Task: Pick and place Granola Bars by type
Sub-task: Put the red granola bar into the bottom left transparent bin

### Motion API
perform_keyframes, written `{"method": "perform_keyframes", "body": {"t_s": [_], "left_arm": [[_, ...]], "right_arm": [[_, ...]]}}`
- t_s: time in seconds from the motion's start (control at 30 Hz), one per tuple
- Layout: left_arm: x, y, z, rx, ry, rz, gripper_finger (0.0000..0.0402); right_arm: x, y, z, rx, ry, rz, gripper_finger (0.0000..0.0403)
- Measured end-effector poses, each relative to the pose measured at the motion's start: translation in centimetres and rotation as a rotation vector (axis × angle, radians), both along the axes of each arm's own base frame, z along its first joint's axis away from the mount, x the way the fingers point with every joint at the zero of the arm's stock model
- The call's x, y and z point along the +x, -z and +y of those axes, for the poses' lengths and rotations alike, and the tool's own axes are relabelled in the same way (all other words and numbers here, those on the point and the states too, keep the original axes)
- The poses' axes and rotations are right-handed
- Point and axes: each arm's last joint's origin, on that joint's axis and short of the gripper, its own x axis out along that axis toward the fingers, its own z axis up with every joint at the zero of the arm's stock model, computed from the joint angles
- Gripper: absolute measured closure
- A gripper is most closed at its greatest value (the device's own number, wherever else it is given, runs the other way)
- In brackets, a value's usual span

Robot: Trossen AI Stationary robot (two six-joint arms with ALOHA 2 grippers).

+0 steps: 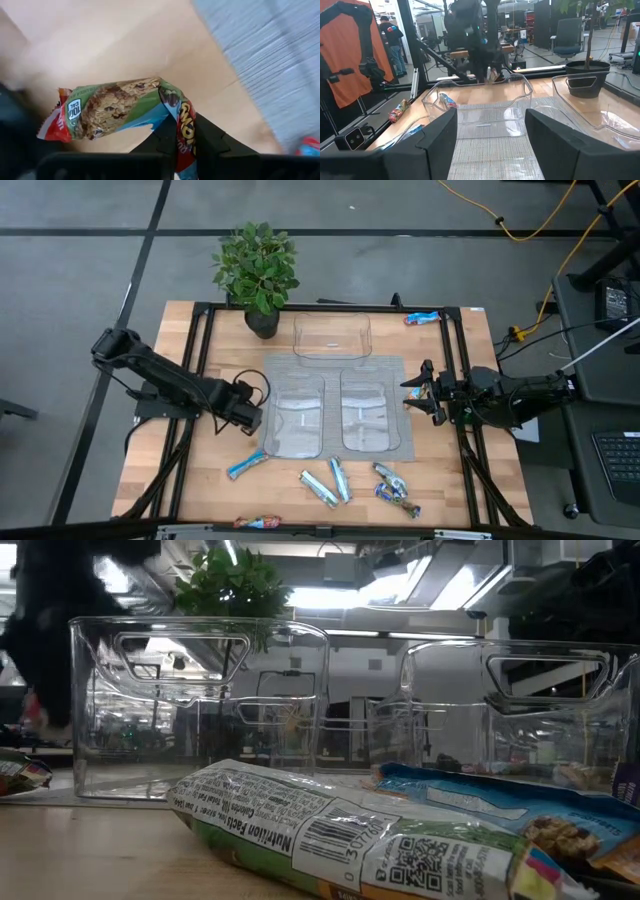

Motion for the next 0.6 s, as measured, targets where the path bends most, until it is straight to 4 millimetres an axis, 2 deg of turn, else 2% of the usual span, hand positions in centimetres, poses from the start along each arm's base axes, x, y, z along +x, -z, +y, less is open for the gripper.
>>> {"method": "perform_keyframes", "body": {"t_s": [0.17, 0.43, 0.6], "left_arm": [[-0.4, -4.8, 0.4, 0.076, 0.082, -0.094, 0.0375], [-1.2, -14.6, 1.5, 0.272, 0.242, -0.467, 0.0372], [-2.6, -18.9, 2.1, 0.331, 0.338, -0.619, 0.0374]], "right_arm": [[0.0, 0.0, 0.0, 0.0, 0.0, 0.0, 0.0167], [0.0, 0.0, 0.0, -0.001, 0.0, 0.0, 0.0167], [0.0, 0.0, 0.0, -0.001, 0.0, 0.0, 0.0167]]}}
